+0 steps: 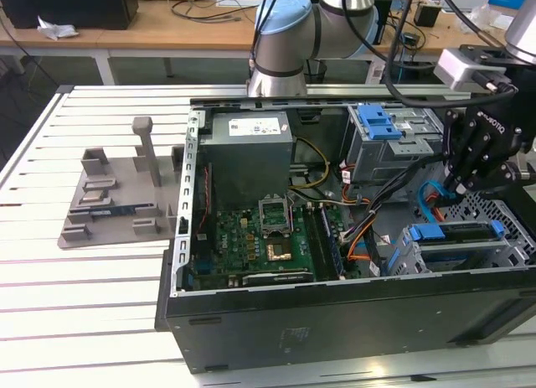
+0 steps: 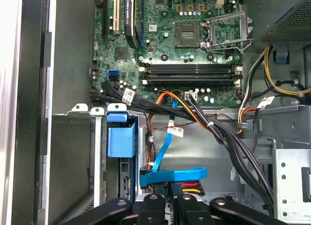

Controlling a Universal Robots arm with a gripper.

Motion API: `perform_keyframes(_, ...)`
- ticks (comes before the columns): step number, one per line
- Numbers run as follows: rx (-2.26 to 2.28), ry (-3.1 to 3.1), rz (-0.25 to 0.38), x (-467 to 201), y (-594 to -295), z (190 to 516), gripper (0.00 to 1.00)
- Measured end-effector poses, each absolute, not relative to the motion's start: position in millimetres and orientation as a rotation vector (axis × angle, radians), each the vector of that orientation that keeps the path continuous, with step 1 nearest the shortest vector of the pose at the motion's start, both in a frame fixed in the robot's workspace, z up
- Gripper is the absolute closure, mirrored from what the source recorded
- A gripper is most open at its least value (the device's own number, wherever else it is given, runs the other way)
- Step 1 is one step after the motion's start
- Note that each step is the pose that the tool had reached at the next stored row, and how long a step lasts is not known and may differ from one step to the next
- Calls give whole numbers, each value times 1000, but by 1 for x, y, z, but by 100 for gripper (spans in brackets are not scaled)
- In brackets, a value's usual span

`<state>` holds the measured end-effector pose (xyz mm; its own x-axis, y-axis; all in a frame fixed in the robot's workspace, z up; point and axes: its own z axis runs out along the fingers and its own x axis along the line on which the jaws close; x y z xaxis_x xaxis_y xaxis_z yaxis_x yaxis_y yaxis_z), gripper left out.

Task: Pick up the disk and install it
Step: 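Insert the first disk wire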

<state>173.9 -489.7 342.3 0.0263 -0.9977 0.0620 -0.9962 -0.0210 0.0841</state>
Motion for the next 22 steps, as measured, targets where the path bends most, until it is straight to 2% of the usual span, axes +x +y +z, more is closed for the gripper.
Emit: perform_keyframes(22, 2175, -2119, -25, 183, -494, 343, 83)
